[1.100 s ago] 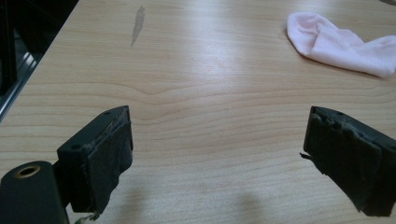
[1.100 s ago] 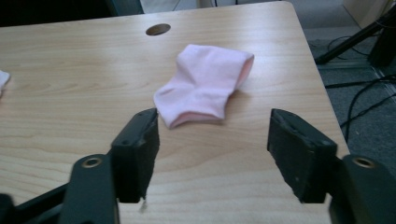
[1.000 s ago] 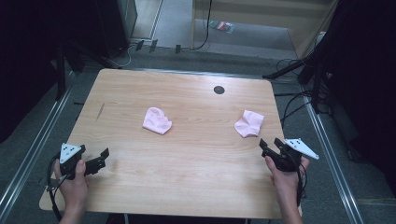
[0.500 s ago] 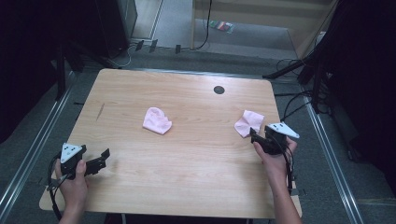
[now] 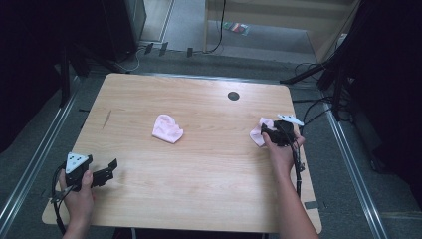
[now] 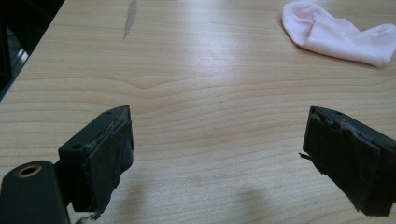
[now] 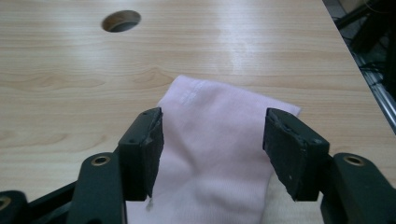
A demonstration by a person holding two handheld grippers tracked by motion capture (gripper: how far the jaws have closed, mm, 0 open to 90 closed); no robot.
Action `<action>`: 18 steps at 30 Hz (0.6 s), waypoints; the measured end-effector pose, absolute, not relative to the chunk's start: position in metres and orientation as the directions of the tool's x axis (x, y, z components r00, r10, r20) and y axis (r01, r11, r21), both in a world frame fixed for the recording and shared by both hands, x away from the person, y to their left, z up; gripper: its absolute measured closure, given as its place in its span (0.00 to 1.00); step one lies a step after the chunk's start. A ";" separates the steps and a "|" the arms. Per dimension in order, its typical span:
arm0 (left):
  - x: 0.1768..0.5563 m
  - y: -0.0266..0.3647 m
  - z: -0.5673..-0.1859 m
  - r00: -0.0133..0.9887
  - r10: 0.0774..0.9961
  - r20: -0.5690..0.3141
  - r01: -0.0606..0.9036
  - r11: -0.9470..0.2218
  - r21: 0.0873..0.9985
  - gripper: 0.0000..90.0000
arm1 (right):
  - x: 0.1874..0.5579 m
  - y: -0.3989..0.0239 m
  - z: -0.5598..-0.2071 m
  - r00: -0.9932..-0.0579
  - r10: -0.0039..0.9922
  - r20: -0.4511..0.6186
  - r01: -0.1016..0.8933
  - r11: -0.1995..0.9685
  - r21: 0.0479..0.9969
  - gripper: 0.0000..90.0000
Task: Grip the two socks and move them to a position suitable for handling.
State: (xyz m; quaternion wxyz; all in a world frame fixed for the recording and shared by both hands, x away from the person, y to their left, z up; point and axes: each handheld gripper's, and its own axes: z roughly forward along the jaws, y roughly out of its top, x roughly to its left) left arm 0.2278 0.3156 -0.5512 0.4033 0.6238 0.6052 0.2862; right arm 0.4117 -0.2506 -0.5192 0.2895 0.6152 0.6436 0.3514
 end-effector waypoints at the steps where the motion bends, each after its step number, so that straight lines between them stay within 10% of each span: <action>1: 0.228 0.316 -0.551 0.103 0.985 -0.135 0.525 0.061 0.849 0.10 | 0.415 -0.250 -0.520 -0.069 0.996 0.065 0.588 -0.012 0.809 0.40; 10: 0.229 0.314 -0.551 0.080 0.990 -0.113 0.534 0.054 0.844 0.15 | 0.439 -0.238 -0.542 -0.053 0.999 0.009 0.646 0.027 0.763 0.40; 18: 0.228 0.316 -0.551 0.087 0.989 -0.120 0.526 0.057 0.849 0.12 | 0.433 -0.239 -0.546 0.013 1.000 -0.023 0.623 0.010 0.782 0.83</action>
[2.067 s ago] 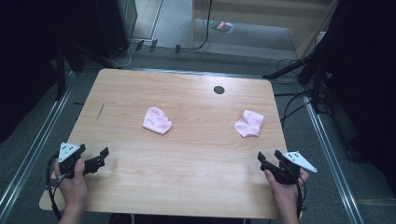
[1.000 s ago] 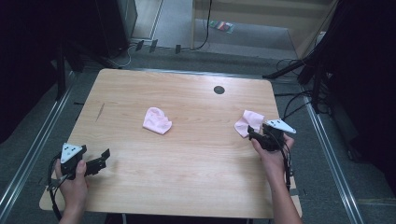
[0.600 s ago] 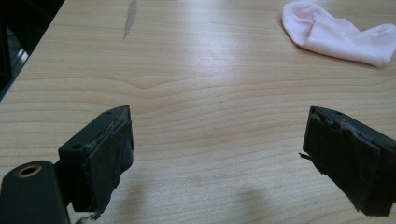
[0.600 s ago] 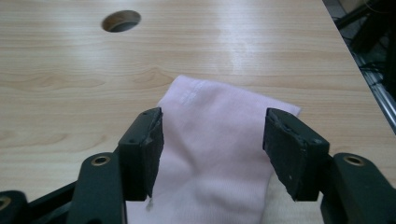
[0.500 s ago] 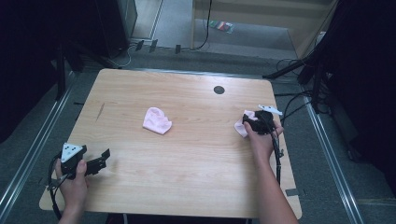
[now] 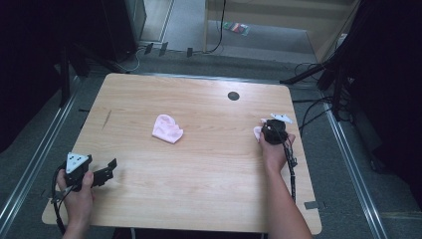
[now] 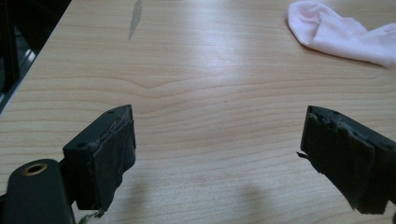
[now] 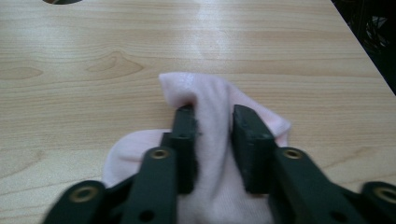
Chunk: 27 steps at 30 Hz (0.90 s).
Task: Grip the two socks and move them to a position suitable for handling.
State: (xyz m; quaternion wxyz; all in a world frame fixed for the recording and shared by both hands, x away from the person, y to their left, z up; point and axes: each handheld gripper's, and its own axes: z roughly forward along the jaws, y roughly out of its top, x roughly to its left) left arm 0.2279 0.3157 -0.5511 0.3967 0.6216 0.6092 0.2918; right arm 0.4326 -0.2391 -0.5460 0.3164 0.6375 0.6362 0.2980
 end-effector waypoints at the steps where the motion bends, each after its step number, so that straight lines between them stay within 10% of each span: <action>1: 0.228 0.316 -0.551 0.081 0.989 -0.122 0.527 0.061 0.848 0.12 | 0.432 -0.240 -0.546 0.014 1.000 -0.019 0.623 0.006 0.782 0.88; 27: 0.226 0.246 -0.495 0.271 0.953 -0.133 0.445 -0.001 0.895 0.15 | 0.301 -0.180 -0.448 -0.543 0.839 0.036 0.365 0.197 0.910 0.95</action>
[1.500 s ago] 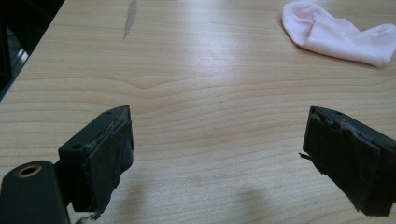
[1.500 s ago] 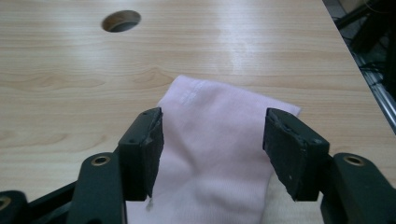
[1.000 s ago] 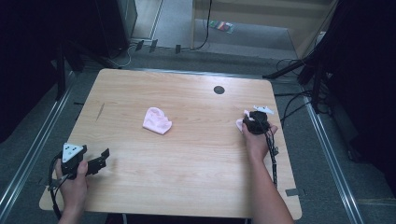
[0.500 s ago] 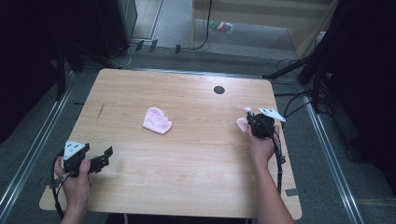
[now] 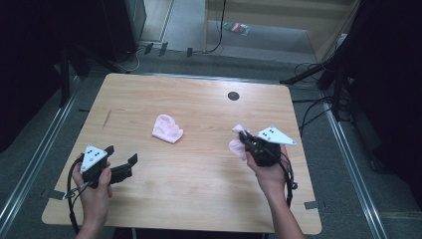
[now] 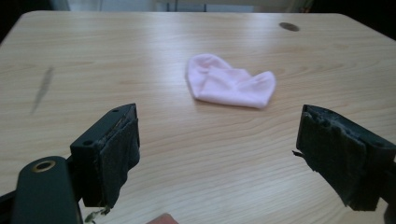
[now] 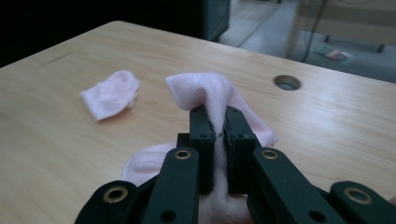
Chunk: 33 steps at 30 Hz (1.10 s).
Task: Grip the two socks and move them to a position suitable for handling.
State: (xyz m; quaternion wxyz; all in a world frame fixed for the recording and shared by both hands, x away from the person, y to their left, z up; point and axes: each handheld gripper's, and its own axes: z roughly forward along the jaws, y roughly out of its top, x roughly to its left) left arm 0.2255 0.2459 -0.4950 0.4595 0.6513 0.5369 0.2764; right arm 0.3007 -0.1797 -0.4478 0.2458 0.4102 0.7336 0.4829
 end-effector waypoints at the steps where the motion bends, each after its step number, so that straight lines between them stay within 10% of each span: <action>1: 0.226 0.246 -0.495 0.271 0.953 -0.133 0.445 -0.001 0.895 0.15 | 0.301 -0.180 -0.448 -0.543 0.839 0.036 0.365 0.197 0.910 0.95; 23: 0.241 0.175 -0.506 0.494 0.855 -0.156 0.415 -0.075 0.907 0.17 | 0.268 -0.094 -0.511 -0.765 0.644 -0.009 0.339 0.414 0.845 0.94; 28: 0.241 0.172 -0.518 0.518 0.840 -0.160 0.442 -0.103 0.891 0.17 | 0.275 -0.099 -0.515 -0.759 0.649 0.039 0.348 0.354 0.868 0.52; 33: 0.243 0.170 -0.524 0.521 0.838 -0.162 0.457 -0.114 0.882 0.21 | 0.268 -0.128 -0.501 -0.711 0.699 0.072 0.388 0.305 0.870 0.51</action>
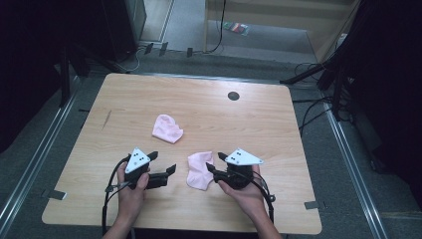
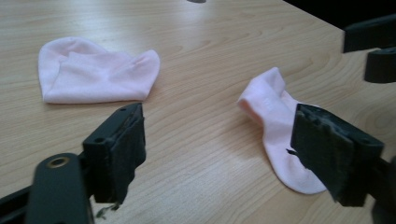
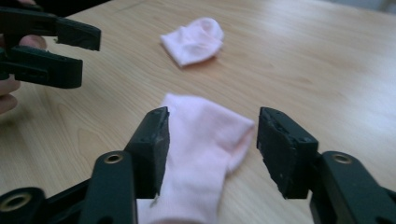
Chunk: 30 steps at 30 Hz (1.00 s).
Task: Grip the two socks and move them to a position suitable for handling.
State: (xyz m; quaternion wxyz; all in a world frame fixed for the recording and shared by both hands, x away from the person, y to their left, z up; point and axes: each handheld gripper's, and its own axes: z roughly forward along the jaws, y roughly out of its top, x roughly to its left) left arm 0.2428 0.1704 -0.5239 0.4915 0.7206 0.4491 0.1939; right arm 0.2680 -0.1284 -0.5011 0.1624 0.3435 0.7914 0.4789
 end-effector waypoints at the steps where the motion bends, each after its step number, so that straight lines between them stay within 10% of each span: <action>1: 0.244 0.170 -0.524 0.519 0.839 -0.165 0.460 -0.112 0.881 0.24 | 0.265 -0.132 -0.501 -0.687 0.722 0.085 0.414 0.293 0.862 0.53; 7: 0.252 0.161 -0.527 0.542 0.821 -0.181 0.466 -0.115 0.877 0.29 | 0.249 -0.137 -0.520 -0.561 0.797 0.224 0.588 0.194 0.785 0.58; 22: 0.302 0.122 -0.541 0.591 0.735 -0.333 0.603 -0.128 0.787 0.40 | 0.242 -0.163 -0.525 -0.461 0.855 0.240 0.614 0.112 0.781 0.57; 26: 0.303 0.113 -0.547 0.588 0.741 -0.323 0.620 -0.157 0.769 0.56 | 0.244 -0.165 -0.527 -0.460 0.850 0.255 0.622 0.104 0.776 0.57; 30: 0.295 0.115 -0.538 0.629 0.728 -0.274 0.566 -0.186 0.803 0.97 | 0.246 -0.161 -0.528 -0.477 0.841 0.255 0.622 0.117 0.775 0.57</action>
